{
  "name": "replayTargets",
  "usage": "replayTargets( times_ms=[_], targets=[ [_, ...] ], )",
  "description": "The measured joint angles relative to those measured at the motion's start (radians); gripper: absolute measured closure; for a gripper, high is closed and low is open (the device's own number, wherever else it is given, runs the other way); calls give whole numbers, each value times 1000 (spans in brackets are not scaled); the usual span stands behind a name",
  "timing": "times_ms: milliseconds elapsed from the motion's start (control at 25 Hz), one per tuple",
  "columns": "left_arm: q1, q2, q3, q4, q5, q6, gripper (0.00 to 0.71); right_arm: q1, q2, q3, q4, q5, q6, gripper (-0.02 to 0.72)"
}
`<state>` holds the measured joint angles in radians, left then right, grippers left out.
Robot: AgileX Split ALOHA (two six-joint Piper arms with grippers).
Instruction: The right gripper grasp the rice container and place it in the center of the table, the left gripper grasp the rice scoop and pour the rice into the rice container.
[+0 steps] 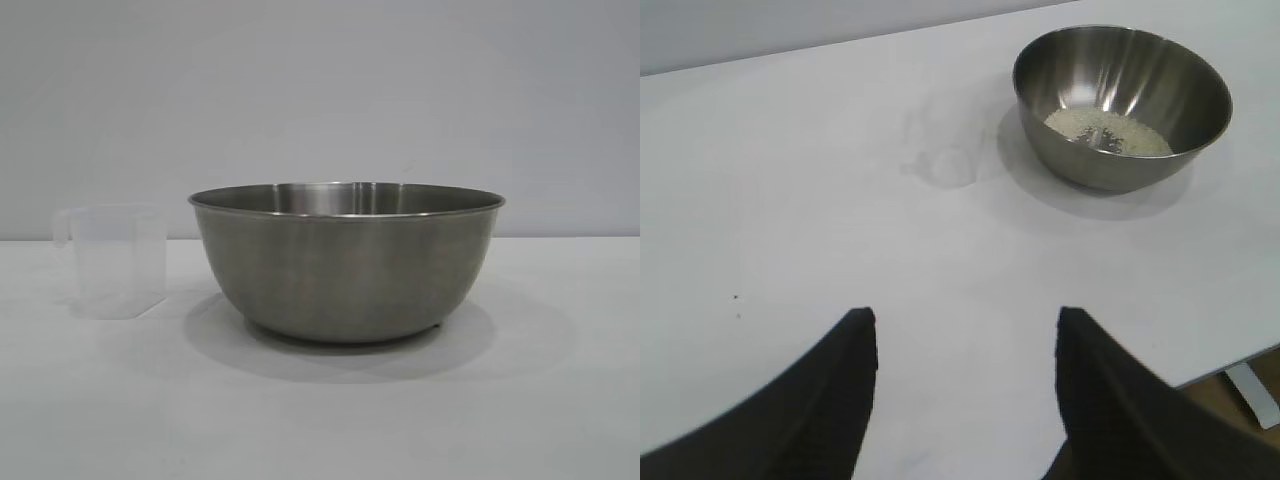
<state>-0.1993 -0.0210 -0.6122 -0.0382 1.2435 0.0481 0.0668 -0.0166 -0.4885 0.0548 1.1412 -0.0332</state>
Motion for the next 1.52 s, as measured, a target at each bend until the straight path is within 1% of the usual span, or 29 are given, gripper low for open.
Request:
replayTargets(
  times_ms=[120, 440, 1200, 1240, 1320, 1520],
  targets=[
    [0, 0, 69, 2, -24, 0, 363, 0, 0, 0, 0, 0, 0, 488],
    [0, 0, 120, -5, -102, 42, 363, 0, 0, 0, 0, 0, 0, 488],
    [3, 0, 122, -5, -118, 41, 363, 0, 0, 0, 0, 0, 0, 488],
    [11, 0, 122, -5, -118, 41, 363, 0, 0, 0, 0, 0, 0, 488],
    [48, 0, 122, -5, -118, 41, 363, 0, 0, 0, 0, 0, 0, 488],
    [186, 0, 122, -5, -118, 41, 363, 0, 0, 0, 0, 0, 0, 488]
  ],
)
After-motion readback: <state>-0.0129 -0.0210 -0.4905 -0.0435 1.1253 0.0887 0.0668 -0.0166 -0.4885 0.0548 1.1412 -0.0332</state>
